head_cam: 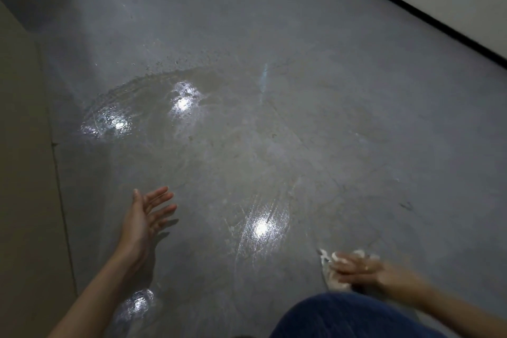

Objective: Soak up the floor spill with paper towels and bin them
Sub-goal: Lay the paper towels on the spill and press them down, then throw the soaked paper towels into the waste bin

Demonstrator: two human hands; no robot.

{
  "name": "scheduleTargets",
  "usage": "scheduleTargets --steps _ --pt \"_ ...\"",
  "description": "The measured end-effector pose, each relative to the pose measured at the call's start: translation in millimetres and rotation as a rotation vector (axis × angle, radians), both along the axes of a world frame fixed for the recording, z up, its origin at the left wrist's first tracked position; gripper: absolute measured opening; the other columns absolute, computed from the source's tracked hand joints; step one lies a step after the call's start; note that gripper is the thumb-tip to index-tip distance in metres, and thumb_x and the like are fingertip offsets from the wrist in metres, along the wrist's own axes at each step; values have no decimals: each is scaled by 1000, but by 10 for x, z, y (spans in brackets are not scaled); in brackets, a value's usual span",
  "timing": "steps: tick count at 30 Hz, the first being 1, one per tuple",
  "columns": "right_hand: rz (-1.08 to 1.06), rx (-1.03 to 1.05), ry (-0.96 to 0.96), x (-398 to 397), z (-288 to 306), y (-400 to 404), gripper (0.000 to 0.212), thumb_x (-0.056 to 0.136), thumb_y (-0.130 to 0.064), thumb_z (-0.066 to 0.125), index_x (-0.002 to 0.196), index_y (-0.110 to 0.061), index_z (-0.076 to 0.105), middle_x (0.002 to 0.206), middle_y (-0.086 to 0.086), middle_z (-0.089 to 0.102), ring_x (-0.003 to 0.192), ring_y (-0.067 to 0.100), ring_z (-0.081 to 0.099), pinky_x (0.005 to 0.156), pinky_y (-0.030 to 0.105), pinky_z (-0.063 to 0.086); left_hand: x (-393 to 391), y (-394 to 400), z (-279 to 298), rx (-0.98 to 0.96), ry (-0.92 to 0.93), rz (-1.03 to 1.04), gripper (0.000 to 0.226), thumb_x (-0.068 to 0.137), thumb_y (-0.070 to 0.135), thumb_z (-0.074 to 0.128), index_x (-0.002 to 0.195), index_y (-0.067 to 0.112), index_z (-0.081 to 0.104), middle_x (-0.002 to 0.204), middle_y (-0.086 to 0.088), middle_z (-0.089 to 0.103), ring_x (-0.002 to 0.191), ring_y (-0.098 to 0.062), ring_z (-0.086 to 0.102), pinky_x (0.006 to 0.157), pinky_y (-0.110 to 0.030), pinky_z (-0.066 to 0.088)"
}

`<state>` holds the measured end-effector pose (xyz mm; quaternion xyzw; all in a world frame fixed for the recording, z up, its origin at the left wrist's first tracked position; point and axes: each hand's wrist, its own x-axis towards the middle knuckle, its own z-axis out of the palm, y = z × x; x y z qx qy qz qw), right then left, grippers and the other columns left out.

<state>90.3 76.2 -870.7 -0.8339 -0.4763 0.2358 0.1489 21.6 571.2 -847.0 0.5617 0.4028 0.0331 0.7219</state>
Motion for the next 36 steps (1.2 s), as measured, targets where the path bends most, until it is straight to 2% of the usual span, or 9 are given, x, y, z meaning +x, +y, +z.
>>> scheduleTargets --steps 2,6,10,15,17,21,27,31,36 --pt "-209 -101 -22 279 251 -133 29 84 -49 65 112 -52 64 125 -42 51 118 -22 44 101 3 32 72 7 -19 19 1 -30 59 99 54 11 94 25 62 100 6 65 67 -11 67 65 -28 44" --pt "-759 72 -177 766 475 -231 37 91 -14 51 122 -30 62 131 5 60 99 -6 58 85 -4 35 359 -74 -39 34 3 -121 57 101 49 11 95 23 60 102 2 63 61 -4 69 57 -25 53" --pt "-1408 658 446 1092 783 116 40 93 9 51 132 2 53 120 12 63 79 0 63 67 5 49 878 -382 14 8 10 -266 61 101 47 11 111 10 58 110 -8 61 58 -3 69 61 -26 50" --pt "-1496 1143 1068 1063 1148 300 36 93 11 36 112 -15 54 78 3 74 61 10 70 51 19 53 1550 -978 388 1 -2 -532 60 101 46 14 126 8 53 115 -8 60 80 -17 63 58 -20 49" --pt "-1493 1261 1146 918 1234 288 38 84 6 52 115 -14 56 83 7 72 64 12 67 54 19 54 1776 -1260 570 10 -14 -631 59 101 49 15 123 13 56 112 -2 63 86 -17 62 63 -23 46" --pt "-1555 1504 1255 574 1252 68 89 33 -2 93 115 -10 62 97 14 71 72 18 68 62 23 55 2039 -1880 864 5 -35 -824 57 100 51 14 119 19 57 107 7 65 88 -15 62 70 -27 38" --pt "-1805 1760 1135 -38 1684 -257 44 77 -1 53 120 -12 55 96 13 71 75 22 70 66 29 56 2029 -2719 1205 -27 -48 -1093 53 100 52 16 113 25 60 107 9 66 89 -14 64 71 -27 38" --pt "-1825 1939 974 -546 2110 -553 28 64 -15 80 88 -2 75 91 15 71 77 24 70 69 32 58 1893 -3335 1410 -66 -73 -1274 52 100 50 17 113 24 60 107 8 66 89 -15 63 71 -27 38" --pt "-2141 1710 271 -1164 2538 -761 18 95 -14 53 106 -5 65 90 7 67 79 14 64 70 23 53 1621 -3975 1584 -142 -106 -1432 49 102 45 18 110 21 60 106 3 65 87 -18 62 70 -28 39"
